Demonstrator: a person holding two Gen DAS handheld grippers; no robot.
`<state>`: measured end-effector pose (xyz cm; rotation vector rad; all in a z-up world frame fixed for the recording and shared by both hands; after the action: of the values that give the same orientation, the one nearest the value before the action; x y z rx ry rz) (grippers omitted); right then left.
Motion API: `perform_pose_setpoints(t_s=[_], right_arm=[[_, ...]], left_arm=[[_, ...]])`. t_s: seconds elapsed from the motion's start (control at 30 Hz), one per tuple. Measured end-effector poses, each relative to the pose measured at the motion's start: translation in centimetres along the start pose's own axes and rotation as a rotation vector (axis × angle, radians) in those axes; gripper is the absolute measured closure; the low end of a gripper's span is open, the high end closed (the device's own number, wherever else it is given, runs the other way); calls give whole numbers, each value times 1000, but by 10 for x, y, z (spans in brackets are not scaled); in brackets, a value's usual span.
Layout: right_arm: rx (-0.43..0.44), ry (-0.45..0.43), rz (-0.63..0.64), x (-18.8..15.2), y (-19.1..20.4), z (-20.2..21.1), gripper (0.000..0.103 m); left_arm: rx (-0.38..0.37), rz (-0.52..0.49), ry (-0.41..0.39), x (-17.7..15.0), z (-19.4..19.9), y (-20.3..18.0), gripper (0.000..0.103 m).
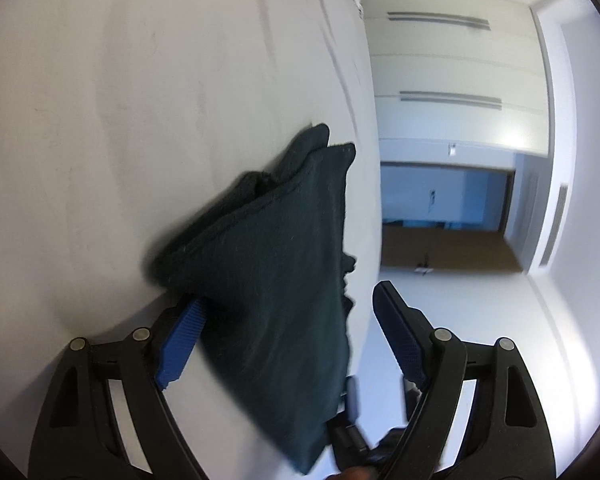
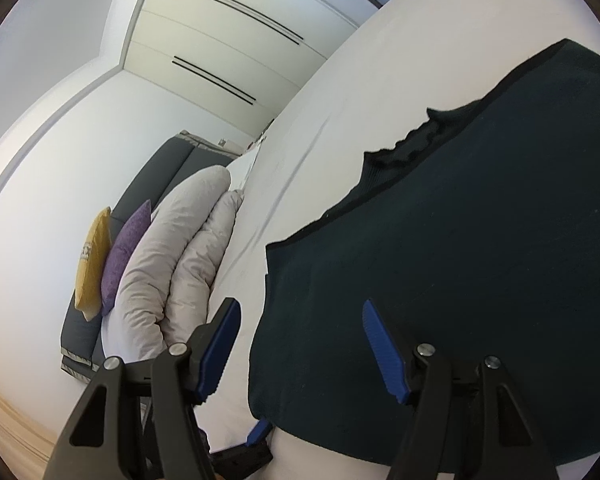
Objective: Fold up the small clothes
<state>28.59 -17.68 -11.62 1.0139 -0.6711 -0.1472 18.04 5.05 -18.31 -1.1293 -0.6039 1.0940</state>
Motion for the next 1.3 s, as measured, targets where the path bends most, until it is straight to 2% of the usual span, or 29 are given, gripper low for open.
perform_pose_setpoints(t_s=[0.03, 0.1, 0.2, 0.33, 0.43, 0.5, 0.57, 0.63, 0.67, 0.73, 0.77, 0.83, 0.9, 0.93, 0.97, 1.0, 1.03, 1.1, 1.13, 1.2, 1.3], right_arm=[[-2, 2, 2, 0, 1, -1, 36], [-4, 2, 4, 1, 1, -1, 36], [-18, 6, 1, 3, 0, -5, 36], [-29, 14, 8, 3, 1, -10, 36], [-38, 24, 4, 1, 0, -14, 36], [-42, 29, 6, 0, 0, -14, 36], [-43, 25, 15, 0, 1, -13, 36], [-40, 21, 10, 1, 0, -12, 36], [-37, 18, 7, 1, 1, -12, 36], [-38, 19, 8, 0, 1, -12, 36], [-32, 17, 10, 0, 1, -11, 36], [-28, 18, 5, 1, 1, -12, 36], [-23, 16, 1, 1, 1, -11, 36], [-23, 17, 2, 2, 1, -11, 36], [-18, 19, 8, 3, 2, -11, 36], [-13, 20, 15, 3, 3, -11, 36], [-6, 32, 28, 5, 4, -12, 36], [-4, 56, 47, 5, 6, -18, 36], [-5, 69, 61, 5, 8, -22, 36], [-4, 98, 84, 3, 12, -31, 37], [-29, 146, 120, -2, 18, -46, 37]], left_arm=[[-23, 29, -2, 2, 0, 2, 25], [-53, 71, -2, 6, 0, 8, 41], [-53, 89, 4, 12, -2, 16, 59], [-14, 51, -8, 9, -2, 12, 62], [111, -24, -15, -3, 2, 5, 62], [163, -32, -22, -12, 12, 3, 56], [213, -48, -29, -16, 21, 2, 56], [252, -64, -18, -15, 15, -2, 51], [267, -79, -17, -13, 8, -7, 45], [269, -106, -35, -11, -6, -19, 22], [261, -137, -45, -10, -17, -27, 0], [289, -200, -79, -10, -38, -42, 0], [283, -199, -100, -6, -46, -46, 0], [232, -171, -111, -5, -41, -46, 1], [145, -143, -107, -3, -35, -45, 1], [98, -133, -102, -1, -29, -41, 14], [87, -139, -99, 2, -26, -39, 26], [83, -139, -78, 9, -24, -29, 63], [74, -117, -64, 14, -24, -22, 71], [41, -87, -35, 21, -24, -16, 75], [22, -136, -17, 24, -21, -24, 75]])
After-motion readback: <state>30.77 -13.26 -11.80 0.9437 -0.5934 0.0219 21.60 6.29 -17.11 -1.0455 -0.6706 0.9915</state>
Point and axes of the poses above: each gripper's, at about its wrist camera, not at the fingertips, and z roughly against the way its jaws point, y to its left, x to its top, the point moved 3 cm from there along -z, roughly the way its jaws point, and after that the axes turned 3 degrees about z, right-handed, at the moved point
